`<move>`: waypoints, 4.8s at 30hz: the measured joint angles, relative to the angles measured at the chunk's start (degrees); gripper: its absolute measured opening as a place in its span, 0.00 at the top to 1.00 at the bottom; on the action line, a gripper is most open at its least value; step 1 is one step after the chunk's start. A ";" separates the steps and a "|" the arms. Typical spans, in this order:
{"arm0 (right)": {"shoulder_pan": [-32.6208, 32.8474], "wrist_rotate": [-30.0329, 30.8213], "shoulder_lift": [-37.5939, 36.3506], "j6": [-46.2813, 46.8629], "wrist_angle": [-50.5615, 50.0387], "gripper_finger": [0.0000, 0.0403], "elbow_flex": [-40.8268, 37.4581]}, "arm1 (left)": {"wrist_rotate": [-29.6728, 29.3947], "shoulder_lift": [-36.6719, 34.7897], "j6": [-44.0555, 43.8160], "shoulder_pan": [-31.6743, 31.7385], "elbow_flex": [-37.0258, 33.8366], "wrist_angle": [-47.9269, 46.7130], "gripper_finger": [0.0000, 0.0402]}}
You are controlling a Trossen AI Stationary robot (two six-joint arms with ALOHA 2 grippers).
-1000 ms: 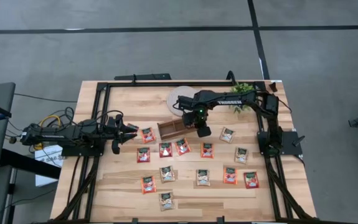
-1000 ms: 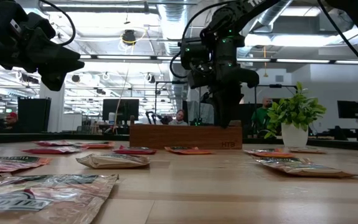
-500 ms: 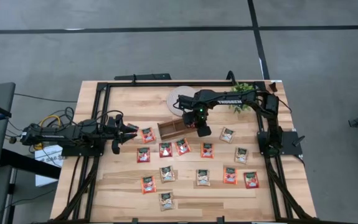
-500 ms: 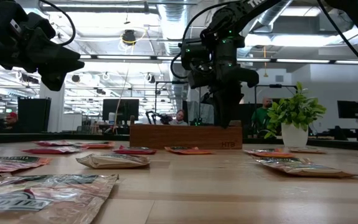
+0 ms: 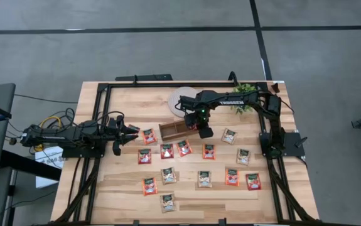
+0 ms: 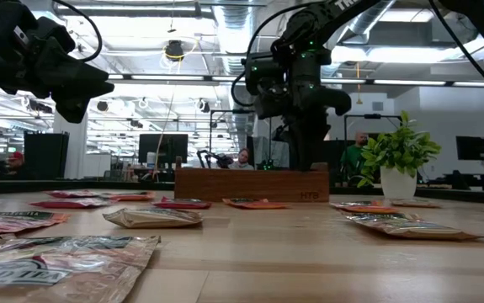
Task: Pick & Place Tea
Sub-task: Put the red tea bag into the right slot of the wooden organizer
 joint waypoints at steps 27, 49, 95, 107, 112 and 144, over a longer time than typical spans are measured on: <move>-0.77 -1.95 0.00 0.44 -0.61 0.97 0.02 | 0.00 0.01 -0.01 0.00 0.00 0.02 0.74; -0.79 -0.05 0.00 0.48 -4.73 1.00 3.93 | -0.02 0.01 -0.02 0.00 0.00 0.23 0.74; -8.82 -1.97 0.20 -1.53 -3.31 1.00 6.98 | 0.00 0.01 -0.04 0.02 0.00 0.44 0.74; -8.57 -9.74 0.20 -2.62 -10.01 1.00 6.97 | -0.46 0.01 -0.04 0.02 0.00 0.46 0.74; -8.53 -11.88 0.20 -3.03 -11.36 1.00 6.97 | -0.85 0.01 -0.04 0.00 0.00 0.46 0.74; -10.25 -8.90 0.20 -4.10 -5.84 1.00 6.95 | -0.85 0.01 -0.15 0.00 0.00 0.46 0.74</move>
